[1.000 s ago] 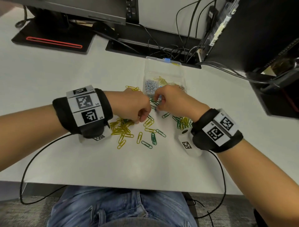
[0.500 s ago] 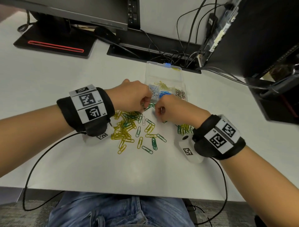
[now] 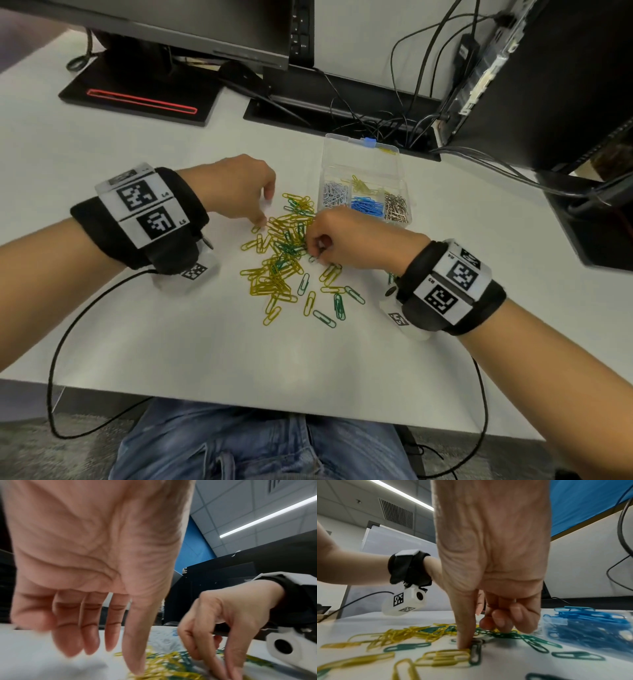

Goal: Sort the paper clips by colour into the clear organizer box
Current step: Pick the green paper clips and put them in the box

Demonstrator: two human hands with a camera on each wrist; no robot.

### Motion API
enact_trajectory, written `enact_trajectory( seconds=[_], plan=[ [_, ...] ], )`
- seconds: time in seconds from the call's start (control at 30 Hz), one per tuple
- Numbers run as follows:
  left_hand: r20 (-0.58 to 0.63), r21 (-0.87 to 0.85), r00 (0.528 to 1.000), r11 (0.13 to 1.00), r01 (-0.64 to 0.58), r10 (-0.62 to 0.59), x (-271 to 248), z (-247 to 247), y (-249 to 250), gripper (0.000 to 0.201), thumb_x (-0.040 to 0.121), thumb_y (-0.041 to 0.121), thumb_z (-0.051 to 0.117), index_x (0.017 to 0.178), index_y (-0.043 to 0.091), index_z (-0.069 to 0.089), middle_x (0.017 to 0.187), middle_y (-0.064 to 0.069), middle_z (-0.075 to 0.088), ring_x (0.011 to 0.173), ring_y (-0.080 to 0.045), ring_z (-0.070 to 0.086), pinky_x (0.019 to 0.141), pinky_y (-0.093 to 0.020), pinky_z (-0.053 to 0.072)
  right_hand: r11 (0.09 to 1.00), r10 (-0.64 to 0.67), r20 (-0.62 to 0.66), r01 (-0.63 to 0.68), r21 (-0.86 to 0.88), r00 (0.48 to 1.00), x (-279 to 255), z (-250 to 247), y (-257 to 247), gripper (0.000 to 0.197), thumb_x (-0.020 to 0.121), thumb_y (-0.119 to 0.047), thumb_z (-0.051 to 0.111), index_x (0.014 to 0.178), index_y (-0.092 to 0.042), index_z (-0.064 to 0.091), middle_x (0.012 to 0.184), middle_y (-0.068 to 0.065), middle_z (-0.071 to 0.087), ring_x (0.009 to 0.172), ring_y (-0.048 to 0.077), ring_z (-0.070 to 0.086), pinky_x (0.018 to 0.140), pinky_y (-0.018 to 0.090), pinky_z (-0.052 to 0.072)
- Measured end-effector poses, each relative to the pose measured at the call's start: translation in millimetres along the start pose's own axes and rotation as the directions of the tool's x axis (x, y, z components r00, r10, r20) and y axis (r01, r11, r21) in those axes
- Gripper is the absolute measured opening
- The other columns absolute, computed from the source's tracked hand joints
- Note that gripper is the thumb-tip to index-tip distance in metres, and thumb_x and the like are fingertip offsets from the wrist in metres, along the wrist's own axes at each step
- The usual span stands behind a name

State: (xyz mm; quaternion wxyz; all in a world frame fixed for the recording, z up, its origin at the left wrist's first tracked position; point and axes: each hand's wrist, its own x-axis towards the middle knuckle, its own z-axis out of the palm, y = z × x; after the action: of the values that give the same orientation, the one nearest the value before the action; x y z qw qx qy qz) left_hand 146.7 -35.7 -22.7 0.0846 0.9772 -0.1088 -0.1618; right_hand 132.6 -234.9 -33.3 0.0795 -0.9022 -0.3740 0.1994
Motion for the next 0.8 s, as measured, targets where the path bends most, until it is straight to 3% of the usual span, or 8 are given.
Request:
enact_trajectory(
  seconds=[0.1,0.2,0.27,0.4,0.47,0.53,0.67,0.8],
  plan=[
    [0.084,0.001,0.993,0.996,0.085,-0.084,-8,1,-13,0.061,0.07,0.036,0.082,0.12,0.018,0.051,0.111,-0.002,0.055,0.088,-0.021,0.058,0.071,-0.031,0.047,0.998,0.056,0.022,-0.056,-0.002,0.998,-2,2,5,0.01,0.084,-0.004,0.058,0.077,-0.011,0.06,0.073,0.0,0.054,0.063,0.011,0.044,0.056,0.023,0.036],
    [0.181,-0.096,0.977,0.987,0.132,-0.113,-16,5,-17,0.068,0.068,0.03,0.084,0.122,0.019,0.046,0.112,-0.004,0.053,0.066,-0.019,0.065,0.053,-0.026,0.049,0.996,0.084,0.023,-0.084,-0.012,0.996,-8,2,8,0.008,0.087,-0.006,0.055,0.081,-0.006,0.06,0.082,0.007,0.059,0.068,0.016,0.048,0.062,0.029,0.042],
    [0.209,-0.138,0.974,0.984,0.117,-0.086,-19,7,-15,0.066,0.068,0.025,0.084,0.121,0.02,0.046,0.112,-0.003,0.051,0.064,-0.019,0.066,0.052,-0.025,0.049,0.993,0.096,-0.029,-0.094,0.065,0.995,-11,-2,11,0.007,0.087,-0.005,0.057,0.083,-0.005,0.063,0.081,0.007,0.061,0.071,0.017,0.052,0.066,0.031,0.046],
    [0.216,-0.19,0.976,0.982,0.015,0.027,-21,18,-2,0.061,0.067,0.019,0.084,0.116,0.02,0.048,0.106,-0.003,0.054,0.07,-0.019,0.064,0.063,-0.031,0.055,0.928,0.197,-0.219,-0.11,0.356,0.956,-15,-12,20,0.011,0.081,0.001,0.067,0.086,-0.008,0.066,0.076,0.001,0.063,0.066,0.009,0.056,0.067,0.022,0.05],
    [0.208,-0.151,0.973,0.986,-0.068,0.099,-20,25,8,0.06,0.065,0.022,0.085,0.114,0.022,0.049,0.101,-0.002,0.056,0.082,-0.021,0.062,0.07,-0.035,0.054,0.872,0.275,-0.267,-0.122,0.474,0.924,-16,-16,25,0.012,0.078,0.003,0.069,0.087,-0.005,0.067,0.07,0.004,0.064,0.057,0.007,0.058,0.058,0.017,0.049],
    [0.209,-0.189,0.965,0.974,-0.122,0.161,-19,29,15,0.058,0.066,0.021,0.084,0.112,0.024,0.05,0.1,0.001,0.055,0.081,-0.016,0.059,0.069,-0.032,0.053,0.83,0.345,-0.299,-0.14,0.54,0.89,-16,-20,31,0.01,0.078,0.004,0.07,0.086,0.0,0.066,0.063,0.006,0.063,0.046,0.003,0.057,0.048,0.01,0.043],
    [0.155,-0.212,0.972,0.967,-0.143,0.178,-14,22,19,0.058,0.07,0.021,0.082,0.119,0.02,0.05,0.112,-0.002,0.05,0.075,-0.016,0.059,0.067,-0.031,0.053,0.789,0.439,-0.342,-0.174,0.589,0.831,-8,-23,41,0.008,0.078,0.003,0.071,0.081,-0.001,0.065,0.059,0.005,0.06,0.037,-0.001,0.052,0.042,0.009,0.04],
    [0.004,-0.037,0.99,0.989,-0.144,0.144,-1,18,15,0.075,0.079,0.03,0.075,0.14,0.014,0.036,0.133,-0.007,0.039,0.106,-0.024,0.049,0.09,-0.033,0.043,0.79,0.462,-0.381,-0.176,0.587,0.801,6,-27,43,0.01,0.077,-0.002,0.074,0.08,-0.005,0.065,0.062,0.003,0.06,0.041,-0.001,0.054,0.044,0.01,0.041]
  ],
)
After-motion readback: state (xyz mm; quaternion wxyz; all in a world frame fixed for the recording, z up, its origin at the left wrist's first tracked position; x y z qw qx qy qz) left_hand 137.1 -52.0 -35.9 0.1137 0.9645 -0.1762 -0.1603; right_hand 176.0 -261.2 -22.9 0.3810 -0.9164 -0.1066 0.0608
